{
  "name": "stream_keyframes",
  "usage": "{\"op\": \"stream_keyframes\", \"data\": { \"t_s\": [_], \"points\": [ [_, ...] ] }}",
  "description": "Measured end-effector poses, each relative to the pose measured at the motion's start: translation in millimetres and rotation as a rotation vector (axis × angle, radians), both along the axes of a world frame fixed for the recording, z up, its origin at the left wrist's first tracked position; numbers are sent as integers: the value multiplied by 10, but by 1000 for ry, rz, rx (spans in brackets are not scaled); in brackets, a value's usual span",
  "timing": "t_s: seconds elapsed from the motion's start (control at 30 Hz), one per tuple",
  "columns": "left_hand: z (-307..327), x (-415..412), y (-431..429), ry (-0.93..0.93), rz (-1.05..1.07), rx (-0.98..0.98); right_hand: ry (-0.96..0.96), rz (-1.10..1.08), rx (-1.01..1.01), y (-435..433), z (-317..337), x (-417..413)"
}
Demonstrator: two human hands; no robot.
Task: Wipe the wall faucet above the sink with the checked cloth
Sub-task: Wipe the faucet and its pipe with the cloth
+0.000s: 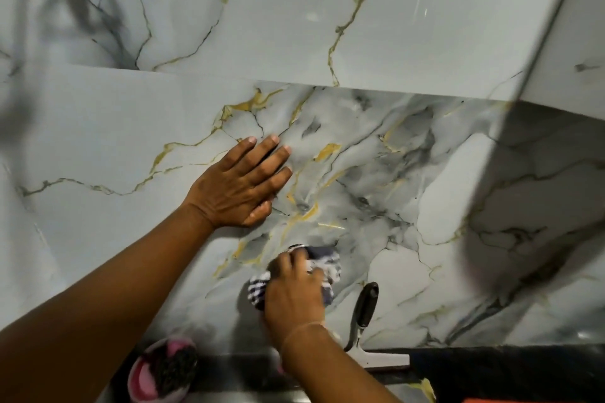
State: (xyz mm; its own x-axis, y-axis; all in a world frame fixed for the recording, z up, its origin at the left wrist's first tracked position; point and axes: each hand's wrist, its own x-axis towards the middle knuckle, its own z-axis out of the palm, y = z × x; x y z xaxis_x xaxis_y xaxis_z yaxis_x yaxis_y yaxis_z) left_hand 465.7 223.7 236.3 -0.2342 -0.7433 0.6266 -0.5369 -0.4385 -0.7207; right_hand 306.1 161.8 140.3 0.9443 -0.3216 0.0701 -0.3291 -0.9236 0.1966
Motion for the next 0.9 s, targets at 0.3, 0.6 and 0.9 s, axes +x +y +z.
{"op": "stream_keyframes", "data": {
  "t_s": [0.3,0.6,0.9],
  "points": [
    [-18,72,-45,-4,-55,-1,-428,-590,2618,-623,-160,-191],
    [-60,82,-59,1,-64,-2,-610,-464,2507,-483,-423,-239],
    [-54,102,-38,13,-52,11,-133,-2,119,-4,68,-69]
  ]
}}
